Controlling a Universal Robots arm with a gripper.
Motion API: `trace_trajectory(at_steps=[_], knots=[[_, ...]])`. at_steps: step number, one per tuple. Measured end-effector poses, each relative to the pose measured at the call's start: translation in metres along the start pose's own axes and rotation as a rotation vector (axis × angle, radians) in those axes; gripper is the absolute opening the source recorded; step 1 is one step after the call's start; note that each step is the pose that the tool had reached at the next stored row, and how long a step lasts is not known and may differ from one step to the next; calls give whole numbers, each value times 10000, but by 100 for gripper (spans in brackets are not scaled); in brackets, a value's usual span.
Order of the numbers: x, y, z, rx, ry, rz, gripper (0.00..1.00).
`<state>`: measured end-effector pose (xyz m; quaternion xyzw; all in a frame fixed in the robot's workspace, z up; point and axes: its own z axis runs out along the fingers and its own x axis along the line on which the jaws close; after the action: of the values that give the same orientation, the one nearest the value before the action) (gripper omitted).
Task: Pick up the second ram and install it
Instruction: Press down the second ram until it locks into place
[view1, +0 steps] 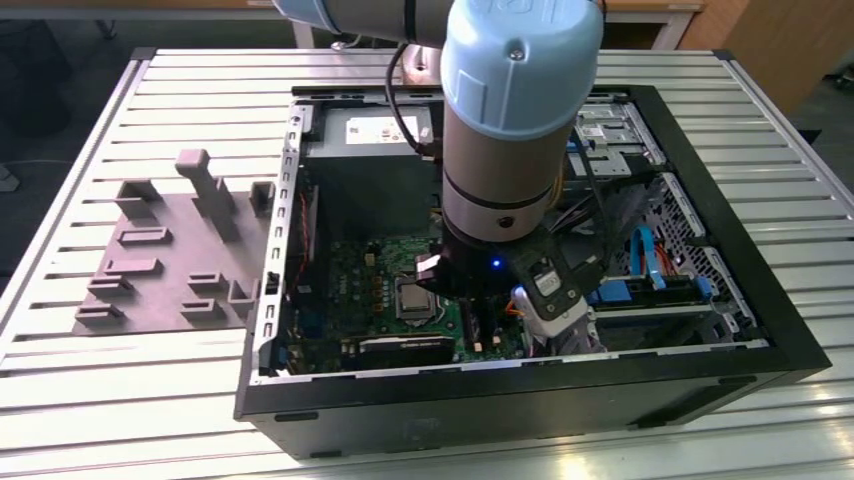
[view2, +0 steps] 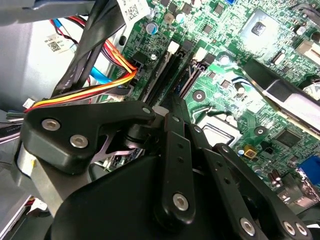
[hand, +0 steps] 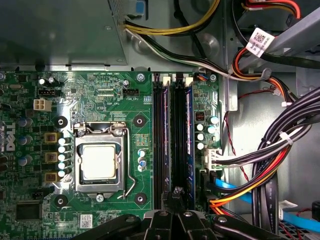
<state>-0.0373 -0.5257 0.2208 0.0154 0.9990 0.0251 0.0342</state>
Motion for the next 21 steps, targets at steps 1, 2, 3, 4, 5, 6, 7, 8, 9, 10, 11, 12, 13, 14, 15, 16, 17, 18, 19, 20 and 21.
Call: trace_trajectory(at_steps=[1,2,3,4,5,6,7,8,9,10,11,12,13,14,15,16,17,18,19,20,21], knots=[[0,0,2,0,0,0,11],[0,-1,6,0,-1,-1,11],[1,-1,7,2,0,0,11],[1,-1,8,3,1,0,11],[1,-1,9,3,1,0,11],[1,-1,11,1,0,0,11],[1,-1,13,1,-1,0,11],[1,-2,15,2,0,0,11],[1,-2,17,1,0,0,11],[1,-2,18,1,1,1,11],[1,-2,18,0,1,1,11],[1,-2,19,-1,0,1,11],[1,-2,19,-1,0,0,11],[1,-2,20,-1,0,0,11],[1,-2,20,-1,0,0,11],[1,-2,24,-5,-1,0,11],[2,-2,25,-5,-1,0,11],[1,-2,25,-4,-1,0,11],[2,-2,25,-4,0,0,11],[2,-2,25,-3,0,0,11],[1,-2,25,-3,0,0,11]])
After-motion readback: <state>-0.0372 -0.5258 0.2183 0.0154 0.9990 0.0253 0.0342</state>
